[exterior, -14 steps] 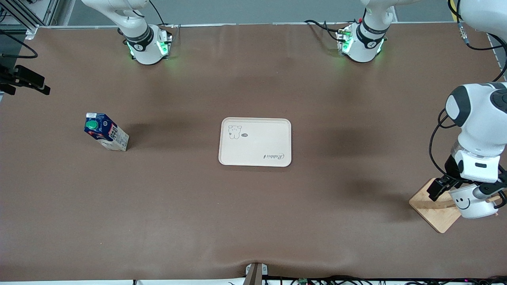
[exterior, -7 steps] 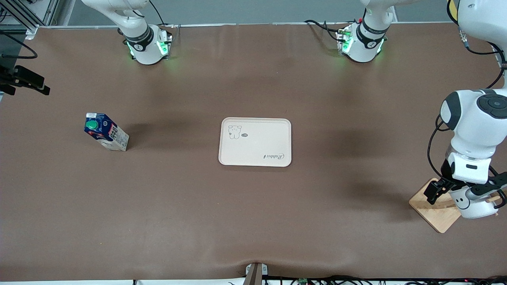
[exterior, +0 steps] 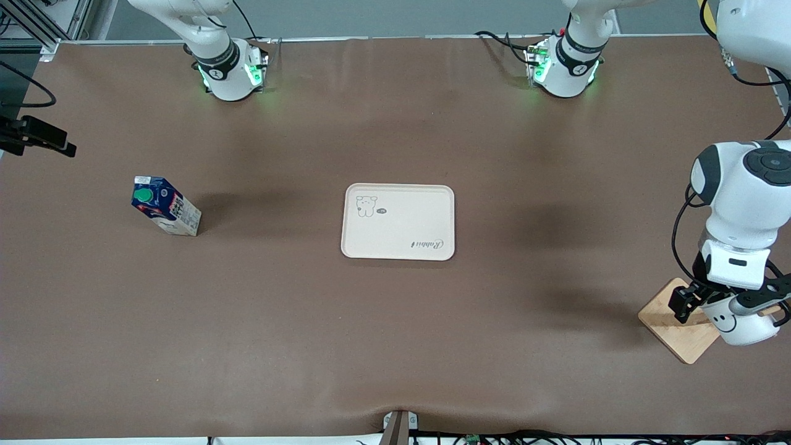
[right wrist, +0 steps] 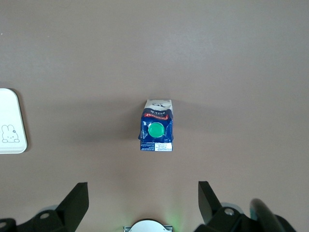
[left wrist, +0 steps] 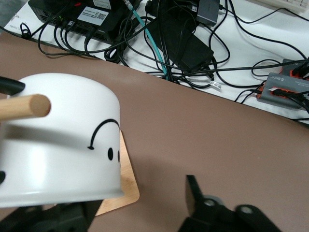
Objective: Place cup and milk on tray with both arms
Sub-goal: 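Grasp the white mug's rim with the left gripper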
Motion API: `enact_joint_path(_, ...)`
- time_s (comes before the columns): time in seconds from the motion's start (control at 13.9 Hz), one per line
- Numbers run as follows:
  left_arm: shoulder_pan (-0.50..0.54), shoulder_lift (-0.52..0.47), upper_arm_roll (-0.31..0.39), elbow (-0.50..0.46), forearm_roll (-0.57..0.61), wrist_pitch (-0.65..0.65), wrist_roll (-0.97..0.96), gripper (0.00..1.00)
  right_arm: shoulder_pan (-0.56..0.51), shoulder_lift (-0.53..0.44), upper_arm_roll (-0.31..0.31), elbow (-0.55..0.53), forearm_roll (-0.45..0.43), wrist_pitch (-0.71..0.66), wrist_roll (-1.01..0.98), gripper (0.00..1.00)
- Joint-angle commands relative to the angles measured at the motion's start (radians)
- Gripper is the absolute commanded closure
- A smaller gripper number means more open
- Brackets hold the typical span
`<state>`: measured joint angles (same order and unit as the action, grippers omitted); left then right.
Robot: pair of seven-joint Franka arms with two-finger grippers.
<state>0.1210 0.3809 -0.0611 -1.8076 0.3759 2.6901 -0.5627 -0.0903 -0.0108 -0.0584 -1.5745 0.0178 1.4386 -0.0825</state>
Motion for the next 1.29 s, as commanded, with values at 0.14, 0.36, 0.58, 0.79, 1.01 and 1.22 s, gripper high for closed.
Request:
enact_joint_path(0.14, 0.014, 0.016, 0.000, 0.019, 0.058, 0.010, -0.013, 0.51, -0.022, 0.017, 0.011, 0.027, -0.001, -0.009, -0.011, 0.00)
enact_joint_path(0.36, 0.016, 0.015, 0.000, 0.017, 0.101, 0.008, -0.013, 0.68, -0.022, 0.017, 0.011, 0.027, -0.001, -0.009, -0.011, 0.00)
enact_joint_path(0.58, 0.016, 0.015, -0.002, 0.017, 0.106, 0.008, -0.016, 0.73, -0.022, 0.017, 0.011, 0.027, 0.001, -0.009, -0.011, 0.00)
enact_joint_path(0.79, 0.016, 0.015, -0.002, 0.019, 0.106, 0.008, -0.019, 0.73, -0.017, 0.031, 0.011, 0.027, -0.007, -0.010, -0.011, 0.00)
enact_joint_path(1.01, 0.020, 0.013, -0.002, 0.016, 0.106, 0.008, -0.020, 0.73, -0.019, 0.032, 0.011, 0.027, -0.006, -0.010, -0.011, 0.00)
enact_joint_path(1.22, 0.022, 0.013, -0.002, 0.013, 0.106, 0.010, -0.020, 0.84, -0.022, 0.034, 0.011, 0.027, -0.010, -0.009, -0.011, 0.00)
